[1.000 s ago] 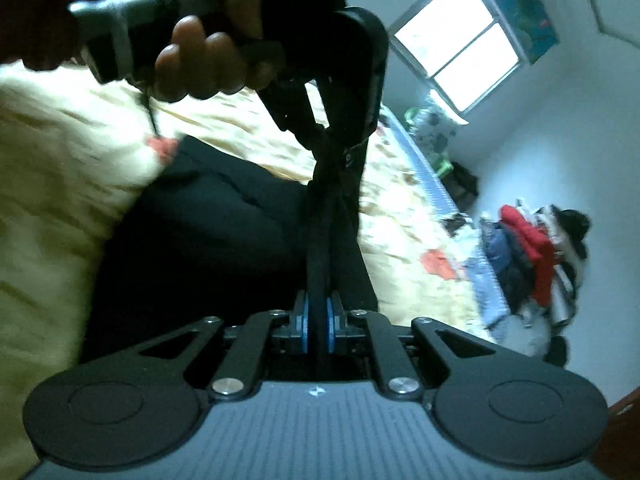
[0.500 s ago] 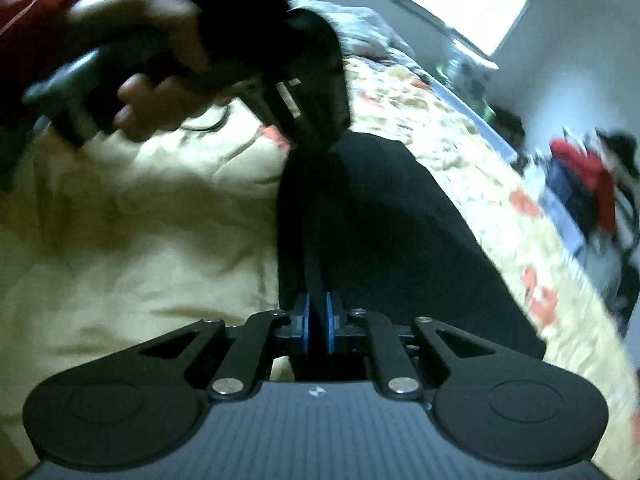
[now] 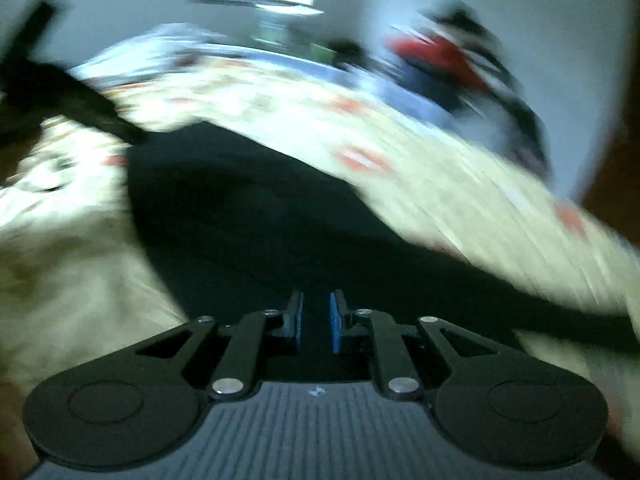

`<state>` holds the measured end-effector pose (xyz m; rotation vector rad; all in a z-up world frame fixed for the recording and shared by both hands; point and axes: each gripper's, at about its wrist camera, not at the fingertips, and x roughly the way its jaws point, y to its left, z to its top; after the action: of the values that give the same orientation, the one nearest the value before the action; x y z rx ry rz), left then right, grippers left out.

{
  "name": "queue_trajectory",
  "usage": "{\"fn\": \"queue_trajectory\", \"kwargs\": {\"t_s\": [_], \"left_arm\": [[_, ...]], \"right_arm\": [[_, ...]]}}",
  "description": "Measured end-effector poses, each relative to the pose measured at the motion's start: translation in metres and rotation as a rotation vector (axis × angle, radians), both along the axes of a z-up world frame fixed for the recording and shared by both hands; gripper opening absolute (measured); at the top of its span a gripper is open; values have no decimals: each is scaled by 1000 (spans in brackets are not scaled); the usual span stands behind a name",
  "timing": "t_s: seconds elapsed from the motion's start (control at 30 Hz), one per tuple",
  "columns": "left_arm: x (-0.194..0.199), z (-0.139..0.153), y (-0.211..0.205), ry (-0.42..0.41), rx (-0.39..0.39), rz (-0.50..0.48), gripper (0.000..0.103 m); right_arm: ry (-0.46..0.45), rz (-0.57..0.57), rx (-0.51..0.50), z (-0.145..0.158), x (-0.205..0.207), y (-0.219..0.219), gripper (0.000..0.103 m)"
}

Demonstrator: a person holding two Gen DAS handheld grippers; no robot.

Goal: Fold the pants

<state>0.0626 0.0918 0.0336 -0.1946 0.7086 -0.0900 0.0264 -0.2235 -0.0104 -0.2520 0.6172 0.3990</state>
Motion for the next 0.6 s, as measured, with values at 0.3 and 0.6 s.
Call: {"fn": "queue_trajectory", "kwargs": {"t_s": [0.3,0.6], "left_arm": [[24,-11,-128,-11,40,-507,53],[49,-43,-194,-20,106,-711,54]], "right_arm": [[50,-205,111,-8,-23,-71,14],[-35,-513,249,34,84,-180,28]]}}
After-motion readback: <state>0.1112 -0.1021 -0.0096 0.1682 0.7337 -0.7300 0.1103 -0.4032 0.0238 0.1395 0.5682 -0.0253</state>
